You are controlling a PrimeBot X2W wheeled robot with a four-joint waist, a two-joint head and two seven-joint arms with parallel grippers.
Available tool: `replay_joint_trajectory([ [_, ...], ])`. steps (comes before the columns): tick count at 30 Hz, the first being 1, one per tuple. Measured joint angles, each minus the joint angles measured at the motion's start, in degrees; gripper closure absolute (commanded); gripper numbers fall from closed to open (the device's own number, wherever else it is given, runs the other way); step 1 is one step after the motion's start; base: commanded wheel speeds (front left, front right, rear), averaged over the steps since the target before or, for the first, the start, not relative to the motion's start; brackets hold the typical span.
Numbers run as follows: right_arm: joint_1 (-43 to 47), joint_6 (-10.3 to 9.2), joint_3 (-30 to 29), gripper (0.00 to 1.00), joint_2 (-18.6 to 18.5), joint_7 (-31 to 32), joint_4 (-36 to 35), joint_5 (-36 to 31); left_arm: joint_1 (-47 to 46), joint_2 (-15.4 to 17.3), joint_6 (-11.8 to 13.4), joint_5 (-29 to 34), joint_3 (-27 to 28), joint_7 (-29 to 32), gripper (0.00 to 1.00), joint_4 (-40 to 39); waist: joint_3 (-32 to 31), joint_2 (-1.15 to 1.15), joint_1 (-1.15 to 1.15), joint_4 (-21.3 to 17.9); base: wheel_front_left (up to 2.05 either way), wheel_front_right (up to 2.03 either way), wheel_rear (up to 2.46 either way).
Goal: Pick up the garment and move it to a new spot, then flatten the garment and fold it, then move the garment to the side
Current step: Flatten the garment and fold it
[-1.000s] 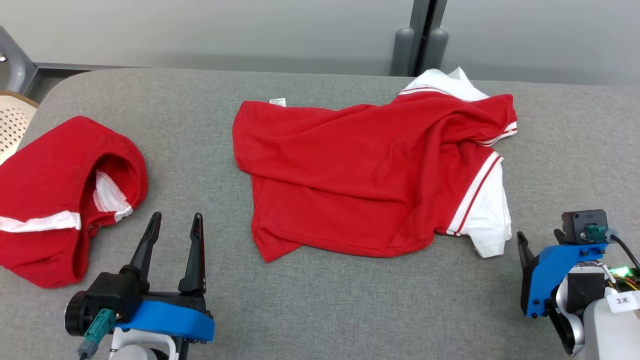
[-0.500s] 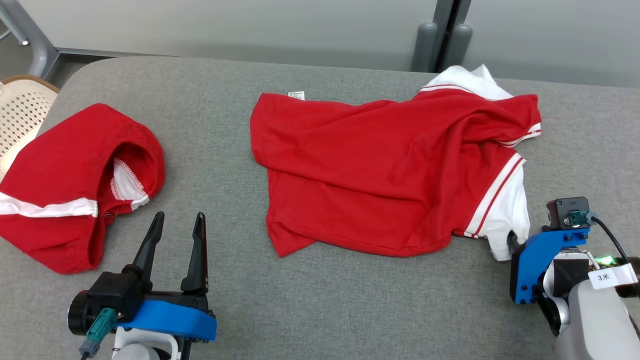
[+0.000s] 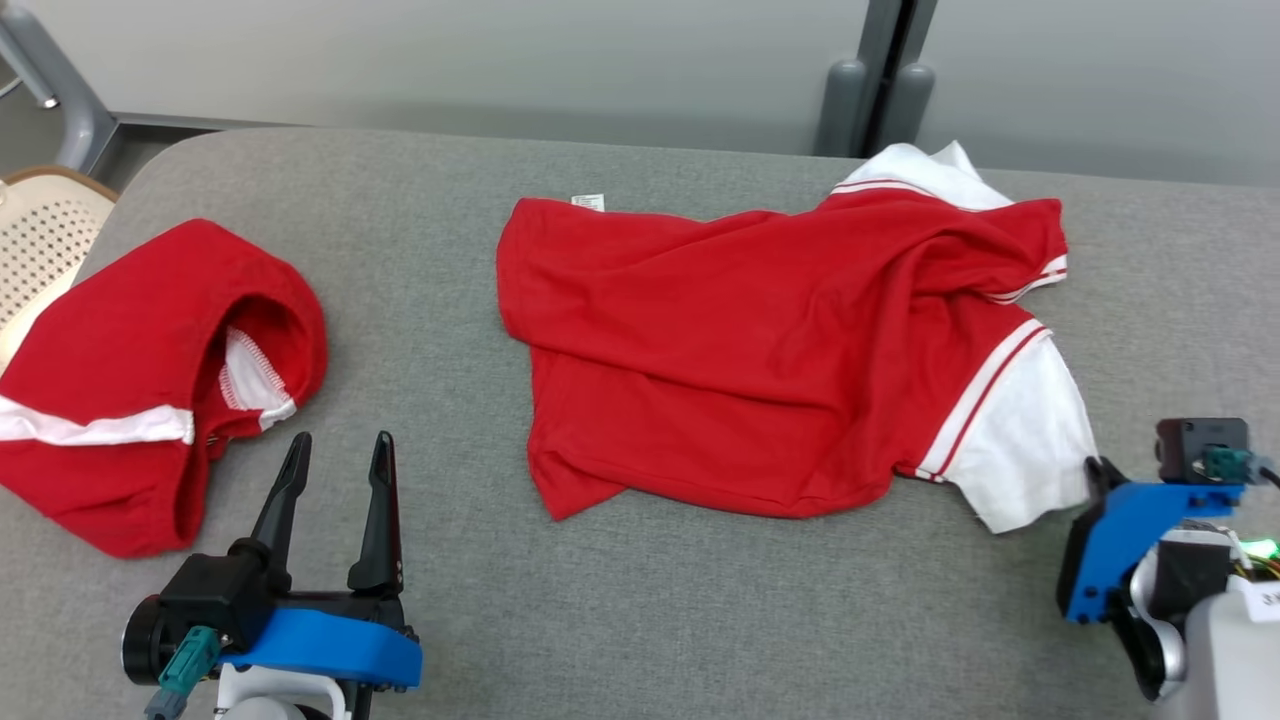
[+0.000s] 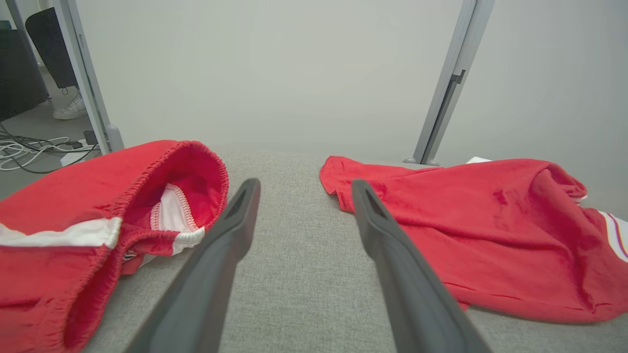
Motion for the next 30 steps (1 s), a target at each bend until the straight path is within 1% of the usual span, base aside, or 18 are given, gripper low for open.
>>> replay_joint_trajectory([
  [4,3.69,0.0,-1.66,1.0,0.0,0.14,-5.38,-0.08,0.49,0.2,0.25,-0.26,0.0,0.0,0.0,-0.42,-0.7,0.0,0.0,-1.3,0.0,0.0,0.0],
  [5,4.76,0.0,-2.04,0.91,-0.01,0.49,-6.43,-0.25,0.52,0.2,0.36,-0.27,0.0,0.0,0.0,-0.51,-0.9,0.0,0.0,-1.64,0.0,0.0,0.0],
  [6,5.7,0.0,-2.45,0.19,-0.01,0.51,-7.49,-0.6,0.61,0.24,0.44,-0.3,-0.01,0.0,0.0,-0.6,-1.07,0.0,0.0,-1.99,0.0,0.0,0.0],
  [7,6.45,0.0,-3.05,0.0,0.02,0.38,-8.48,-0.49,0.69,0.27,0.49,-0.34,-0.02,0.0,0.0,-0.69,-1.24,0.0,0.0,-2.33,0.0,0.0,0.0],
  [10,8.81,0.0,-3.72,0.0,0.0,0.32,-10.25,0.67,0.78,0.26,0.57,-0.35,-0.23,0.07,0.0,-0.79,-1.74,0.0,0.0,-3.23,0.0,0.0,0.0],
  [13,10.09,0.0,-4.17,0.0,-0.03,-1.99,-12.3,2.01,0.99,0.3,0.8,-0.43,-0.3,0.08,0.0,-0.91,-2.16,0.0,0.0,-4.02,0.0,0.0,0.0],
  [18,12.29,0.0,-3.27,0.0,-0.01,-7.66,-16.07,3.8,1.94,0.46,1.11,-0.45,-0.35,0.07,0.0,-0.83,-3.17,0.0,0.0,-5.09,0.0,0.0,0.0],
  [22,14.04,-0.01,-1.22,0.0,-0.02,-11.71,-18.36,6.68,2.76,0.56,1.48,-0.55,-0.25,-0.08,0.0,-0.33,-4.31,0.0,0.0,-5.86,0.0,0.0,0.0],
  [27,16.4,0.0,1.83,0.0,0.0,-14.59,-20.47,7.98,4.19,0.54,1.56,-0.8,-0.24,-0.44,0.0,1.36,-6.22,0.0,0.0,-6.81,0.0,0.0,0.0],
  [30,17.54,0.0,3.05,0.0,0.0,-15.18,-21.23,8.51,5.04,0.53,1.56,-0.81,-0.44,-0.51,0.0,2.33,-7.45,0.0,0.0,-7.32,0.0,0.0,0.0],
])
